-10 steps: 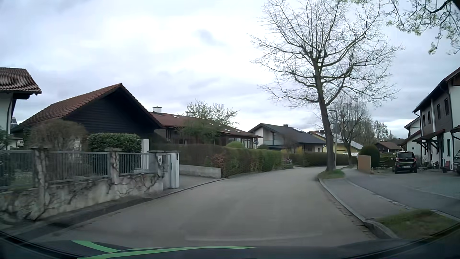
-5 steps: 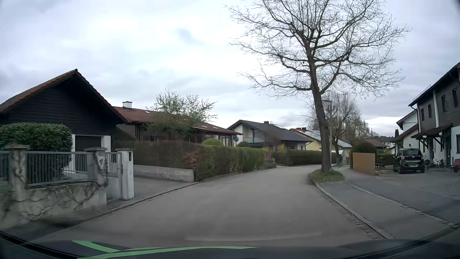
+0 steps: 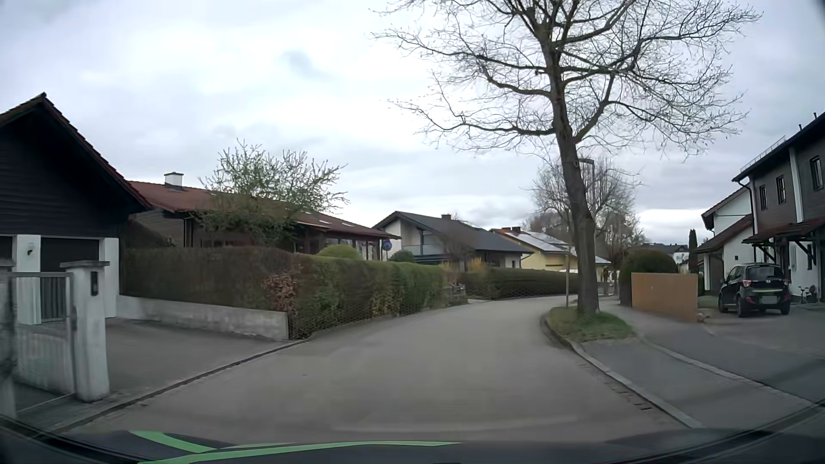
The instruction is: Follow the waypoints while adhering to traffic rules and regulations
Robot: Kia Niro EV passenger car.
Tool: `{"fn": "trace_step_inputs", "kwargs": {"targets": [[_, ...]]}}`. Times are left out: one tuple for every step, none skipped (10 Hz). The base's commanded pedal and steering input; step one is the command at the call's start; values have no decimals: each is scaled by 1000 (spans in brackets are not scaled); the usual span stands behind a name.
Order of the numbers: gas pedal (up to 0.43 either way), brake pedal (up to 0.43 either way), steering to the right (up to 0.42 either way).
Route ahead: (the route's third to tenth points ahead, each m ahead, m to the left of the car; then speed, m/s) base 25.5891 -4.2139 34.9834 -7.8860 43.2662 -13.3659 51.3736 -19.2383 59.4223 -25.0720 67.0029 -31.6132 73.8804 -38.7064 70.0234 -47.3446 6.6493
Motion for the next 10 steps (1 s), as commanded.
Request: {"fn": "trace_step_inputs", "kwargs": {"targets": [[79,0,72],[79,0,70],[79,0,68],[79,0,66],[59,0,64],[0,0,63],[0,0,61],[0,0,61],[0,0,61],[0,0,60]]}}
